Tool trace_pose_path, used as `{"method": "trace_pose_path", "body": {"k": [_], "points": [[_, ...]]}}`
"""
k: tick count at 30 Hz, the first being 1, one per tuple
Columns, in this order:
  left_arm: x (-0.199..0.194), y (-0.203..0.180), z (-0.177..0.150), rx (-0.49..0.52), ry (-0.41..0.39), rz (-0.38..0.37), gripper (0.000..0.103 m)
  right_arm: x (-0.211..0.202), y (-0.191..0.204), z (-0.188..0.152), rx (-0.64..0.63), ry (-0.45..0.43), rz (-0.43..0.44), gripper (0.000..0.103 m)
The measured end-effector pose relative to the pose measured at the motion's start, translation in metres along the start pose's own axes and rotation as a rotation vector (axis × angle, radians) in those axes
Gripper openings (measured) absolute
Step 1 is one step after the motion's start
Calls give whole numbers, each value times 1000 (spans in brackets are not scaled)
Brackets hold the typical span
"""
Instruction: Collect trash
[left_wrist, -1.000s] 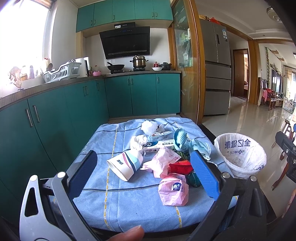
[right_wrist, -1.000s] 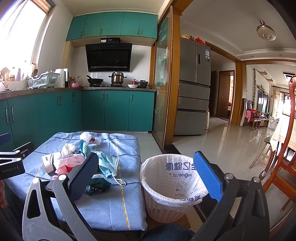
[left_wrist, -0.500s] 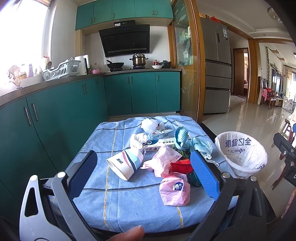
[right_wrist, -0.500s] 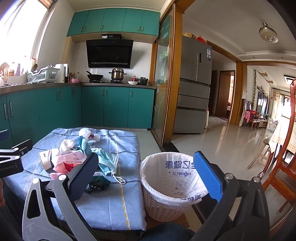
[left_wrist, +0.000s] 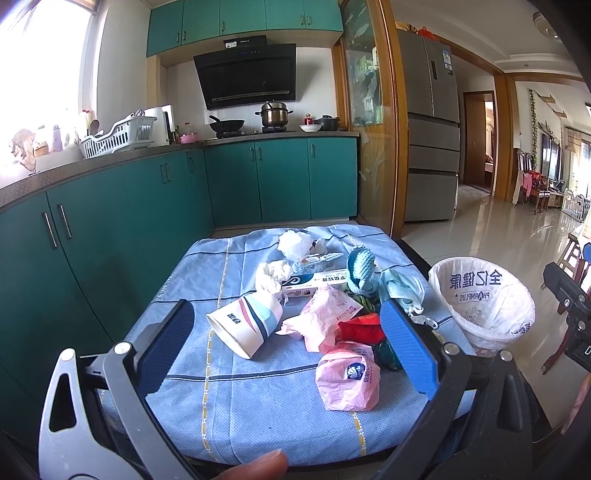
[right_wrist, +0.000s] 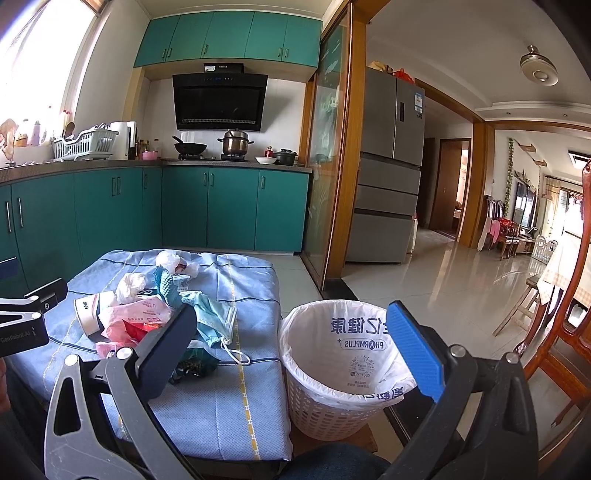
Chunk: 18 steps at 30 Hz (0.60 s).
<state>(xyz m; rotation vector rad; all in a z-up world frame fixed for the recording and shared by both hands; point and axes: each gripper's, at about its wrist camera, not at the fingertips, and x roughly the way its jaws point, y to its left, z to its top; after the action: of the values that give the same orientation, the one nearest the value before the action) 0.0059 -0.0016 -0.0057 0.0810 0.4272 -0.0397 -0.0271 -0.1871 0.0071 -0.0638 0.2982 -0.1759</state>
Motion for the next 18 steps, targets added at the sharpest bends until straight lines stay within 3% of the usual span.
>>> {"method": "trace_pose_path", "body": {"k": [4, 7, 12, 15, 18], "points": [[7, 2, -1, 2, 13, -3, 100, 6, 1, -1, -1, 14, 7, 100], [20, 8, 4, 3, 28, -12, 100, 29, 0, -7, 18, 105, 94, 100], [61, 30, 33, -39, 55, -13, 100, 72, 4, -11, -2, 182, 153, 100], [99, 37, 58, -58, 72, -56, 99, 97, 15, -2, -53, 201, 208, 100], [140, 34, 72, -48, 128, -96, 85, 138, 27, 8, -78, 247, 293, 92]]}}
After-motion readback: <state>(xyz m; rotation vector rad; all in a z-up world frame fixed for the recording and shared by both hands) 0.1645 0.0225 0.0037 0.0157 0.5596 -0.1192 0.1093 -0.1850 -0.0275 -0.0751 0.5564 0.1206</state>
